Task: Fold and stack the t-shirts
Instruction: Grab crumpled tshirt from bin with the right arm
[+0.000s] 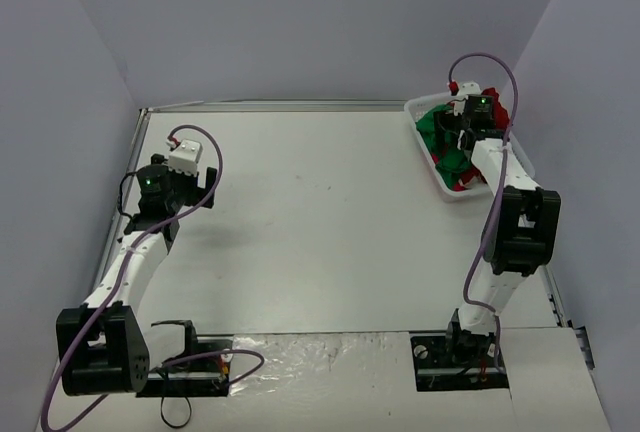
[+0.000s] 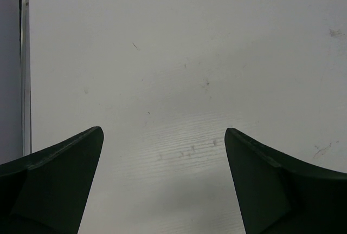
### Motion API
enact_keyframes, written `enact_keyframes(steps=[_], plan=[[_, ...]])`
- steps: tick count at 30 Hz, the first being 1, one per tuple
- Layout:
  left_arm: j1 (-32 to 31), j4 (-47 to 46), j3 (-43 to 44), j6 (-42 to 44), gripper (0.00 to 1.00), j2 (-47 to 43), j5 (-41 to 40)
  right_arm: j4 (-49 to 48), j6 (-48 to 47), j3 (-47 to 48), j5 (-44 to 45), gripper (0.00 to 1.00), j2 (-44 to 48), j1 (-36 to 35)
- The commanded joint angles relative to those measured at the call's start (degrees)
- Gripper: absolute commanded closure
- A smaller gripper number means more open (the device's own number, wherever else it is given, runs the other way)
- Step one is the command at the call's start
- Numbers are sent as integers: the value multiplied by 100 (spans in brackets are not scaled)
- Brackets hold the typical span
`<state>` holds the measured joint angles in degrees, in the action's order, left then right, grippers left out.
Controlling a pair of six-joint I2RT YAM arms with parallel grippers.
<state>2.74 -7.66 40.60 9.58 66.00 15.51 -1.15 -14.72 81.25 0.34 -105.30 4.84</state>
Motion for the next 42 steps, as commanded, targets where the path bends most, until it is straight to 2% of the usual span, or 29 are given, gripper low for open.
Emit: enact_keyframes(steps=[1,4,6,9,15,17,21,22,29,34,42], plan=[[33,71,45,175,6,-61,58,-202,-13,400,212,4,-183,26],[33,116,53,184,6,9,31,-228,31,645,274,6,-359,26],[33,124,80,184,6,53,31,-219,48,769,353,11,-448,26],[33,133,80,167,6,80,49,-228,83,971,432,27,-606,43],[25,177,36,210,6,141,128,-149,224,1200,326,68,-817,61],[25,177,44,211,6,194,172,-140,224,1200,335,72,-843,61],[33,256,106,211,6,291,260,-114,215,1200,353,91,-914,61],[25,265,123,211,6,326,260,-96,215,1200,362,100,-922,52],[25,388,211,211,6,309,269,88,242,1200,370,100,-774,-53],[25,511,334,158,6,186,269,562,145,1103,353,100,-229,-343],[51,582,291,237,6,-113,207,1283,22,1331,826,100,807,-862]])
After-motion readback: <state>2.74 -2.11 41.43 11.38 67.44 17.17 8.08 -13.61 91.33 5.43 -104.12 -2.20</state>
